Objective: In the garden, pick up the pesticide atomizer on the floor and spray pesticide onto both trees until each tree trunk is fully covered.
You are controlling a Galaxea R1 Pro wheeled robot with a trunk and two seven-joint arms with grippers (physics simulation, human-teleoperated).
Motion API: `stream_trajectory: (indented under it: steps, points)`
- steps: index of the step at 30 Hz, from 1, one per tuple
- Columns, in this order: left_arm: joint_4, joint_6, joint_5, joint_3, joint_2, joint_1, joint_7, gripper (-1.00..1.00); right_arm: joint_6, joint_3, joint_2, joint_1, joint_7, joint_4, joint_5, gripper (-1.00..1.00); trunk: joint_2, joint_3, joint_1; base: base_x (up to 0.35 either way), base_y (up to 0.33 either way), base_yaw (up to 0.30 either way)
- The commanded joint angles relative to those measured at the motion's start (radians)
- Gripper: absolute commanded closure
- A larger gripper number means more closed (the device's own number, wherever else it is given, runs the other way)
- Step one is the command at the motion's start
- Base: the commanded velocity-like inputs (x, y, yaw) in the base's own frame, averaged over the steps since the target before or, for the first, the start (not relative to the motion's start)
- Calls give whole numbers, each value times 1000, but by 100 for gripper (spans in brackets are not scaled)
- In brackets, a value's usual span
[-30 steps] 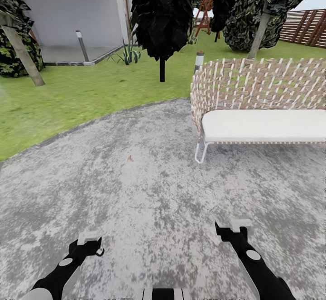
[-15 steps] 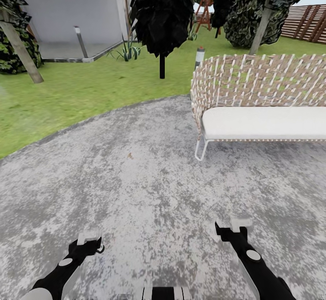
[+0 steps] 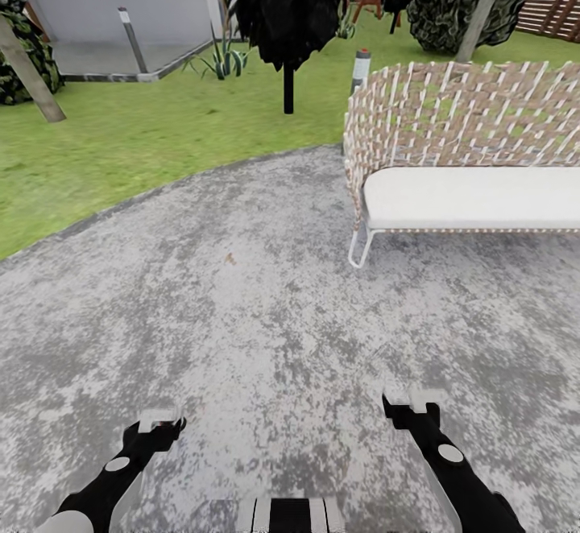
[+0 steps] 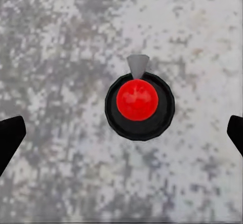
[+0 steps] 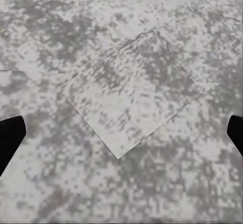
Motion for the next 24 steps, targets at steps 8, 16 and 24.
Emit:
stream_trajectory:
  steps: [8, 16, 24]
  points:
    - [0, -12, -27, 3, -1, 0, 0, -100, -5, -1, 0, 0, 0, 1, 0, -100, -2, -44, 3, 0, 0, 0]
    - [-1, -13, -29, 3, 0, 0, 1, -100, -5, -1, 0, 0, 0, 1, 0, -100, -3, -71, 5, 0, 0, 0]
    - [1, -13, -30, 4, 0, 0, 3, -100, -6, -1, 0, 0, 0, 1, 0, -100, -3, -72, 5, 24, 0, 0]
